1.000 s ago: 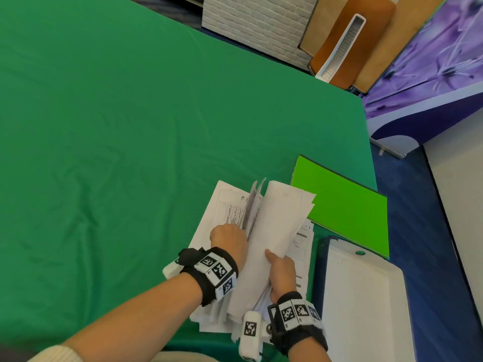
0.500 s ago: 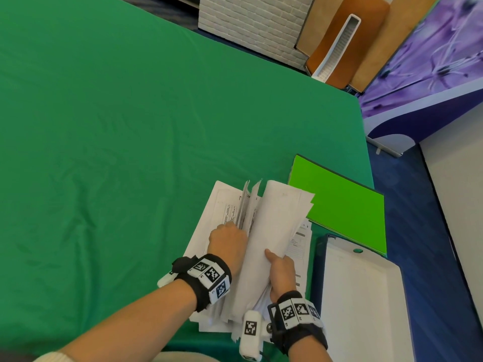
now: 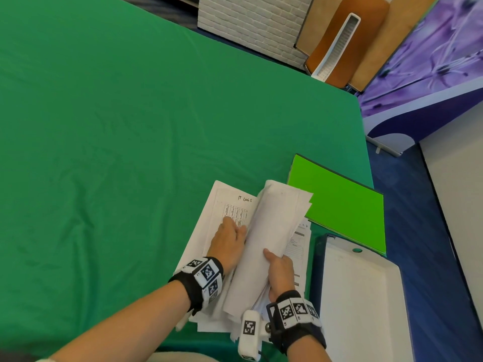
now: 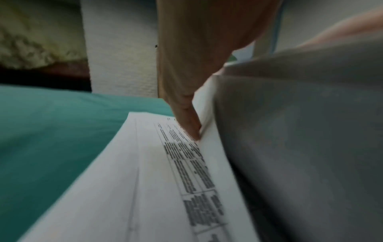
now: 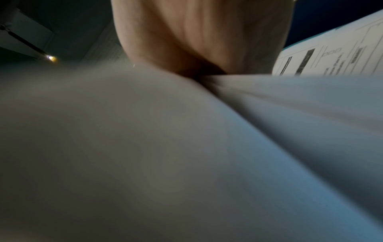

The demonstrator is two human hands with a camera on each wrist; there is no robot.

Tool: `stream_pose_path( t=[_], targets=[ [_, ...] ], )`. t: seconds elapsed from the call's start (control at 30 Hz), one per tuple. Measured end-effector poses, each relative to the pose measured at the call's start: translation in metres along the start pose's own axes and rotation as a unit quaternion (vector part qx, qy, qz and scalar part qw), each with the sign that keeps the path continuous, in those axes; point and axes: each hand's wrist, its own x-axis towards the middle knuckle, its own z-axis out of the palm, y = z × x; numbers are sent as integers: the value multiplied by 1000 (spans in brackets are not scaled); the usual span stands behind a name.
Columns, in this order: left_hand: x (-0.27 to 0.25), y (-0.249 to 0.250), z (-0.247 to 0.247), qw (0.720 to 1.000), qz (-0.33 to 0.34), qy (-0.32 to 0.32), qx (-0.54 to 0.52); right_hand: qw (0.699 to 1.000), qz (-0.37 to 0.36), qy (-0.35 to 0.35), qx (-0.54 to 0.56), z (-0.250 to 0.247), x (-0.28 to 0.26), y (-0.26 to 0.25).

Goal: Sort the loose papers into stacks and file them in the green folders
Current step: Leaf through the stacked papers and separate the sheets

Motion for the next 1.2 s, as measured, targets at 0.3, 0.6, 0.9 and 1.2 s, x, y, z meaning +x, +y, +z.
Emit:
stream_pose_path(
  t=[0.3,0.6,0.9,1.2],
  targets=[
    [17,-23,-5,934,-207,34,290,1000,2,11,15,-1,3,3],
    [4,-17,-16,896,-62,-10,440,1000,7,8,15,-2,7,5],
    [-11,34,-10,804,74,-60,587,1000,-1,3,11,2,6,5],
    [-13,24,2,957,95,-111,251,1000,-6,-15,-6,-6,3,2]
  ],
)
